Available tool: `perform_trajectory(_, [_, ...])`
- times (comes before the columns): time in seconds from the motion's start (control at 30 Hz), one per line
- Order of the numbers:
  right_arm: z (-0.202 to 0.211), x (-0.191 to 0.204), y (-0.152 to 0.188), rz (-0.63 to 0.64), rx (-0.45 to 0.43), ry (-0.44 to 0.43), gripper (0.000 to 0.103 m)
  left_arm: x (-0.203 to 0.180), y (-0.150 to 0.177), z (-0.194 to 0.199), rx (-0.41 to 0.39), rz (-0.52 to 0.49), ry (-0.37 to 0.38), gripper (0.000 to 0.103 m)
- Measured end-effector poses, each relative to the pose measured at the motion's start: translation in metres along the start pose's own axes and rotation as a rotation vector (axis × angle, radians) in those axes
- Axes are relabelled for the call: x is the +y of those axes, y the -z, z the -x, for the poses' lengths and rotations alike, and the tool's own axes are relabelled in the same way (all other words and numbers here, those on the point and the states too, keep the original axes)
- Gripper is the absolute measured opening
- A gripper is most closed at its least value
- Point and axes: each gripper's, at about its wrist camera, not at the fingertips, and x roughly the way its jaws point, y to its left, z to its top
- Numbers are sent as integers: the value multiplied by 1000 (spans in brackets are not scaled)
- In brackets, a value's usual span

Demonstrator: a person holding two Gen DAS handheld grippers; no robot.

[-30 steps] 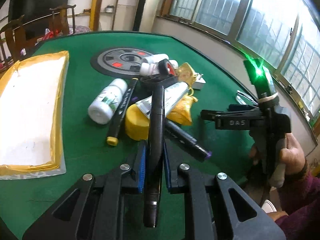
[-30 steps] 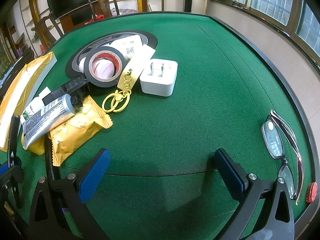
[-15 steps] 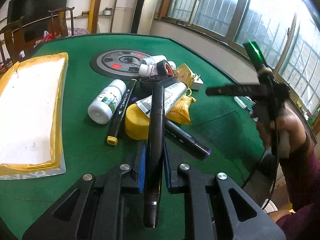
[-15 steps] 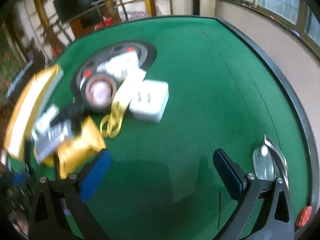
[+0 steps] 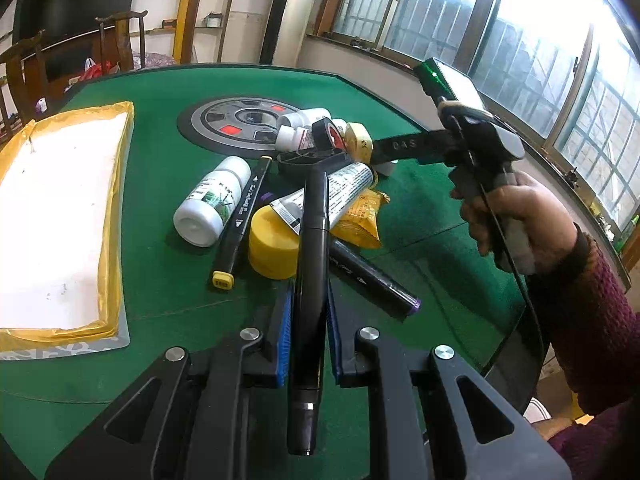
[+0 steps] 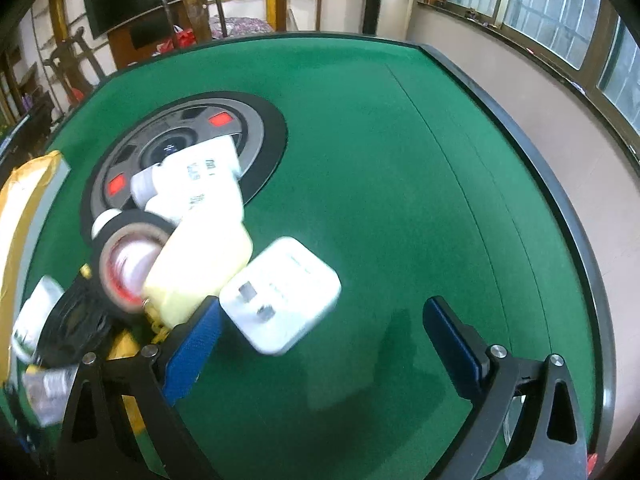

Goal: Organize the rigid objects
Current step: 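Grasp the white power adapter with the right gripper while the left gripper holds the marker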

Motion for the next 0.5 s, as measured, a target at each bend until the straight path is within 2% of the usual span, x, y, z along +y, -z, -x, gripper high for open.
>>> perform_trajectory(0.03, [0, -3, 1, -18, 5, -23, 64, -1, 0, 0, 0, -2, -2, 13])
perform_trajectory(0.07, [0, -5, 2, -33, 7, -42, 56, -1, 0, 0, 2, -3, -6, 13])
perform_trajectory(0.1, [0, -5, 4, -28, -6, -22, 51, -1, 1, 0, 5, -2, -9, 13])
perform_trajectory(0.17, [2, -8, 9, -39, -29, -58, 51, -1, 0, -1, 9, 0, -10, 13])
perform_trajectory(0.5, [10, -16, 34, 61, -119, -93, 51, -2, 0, -7, 37, -9, -28, 13])
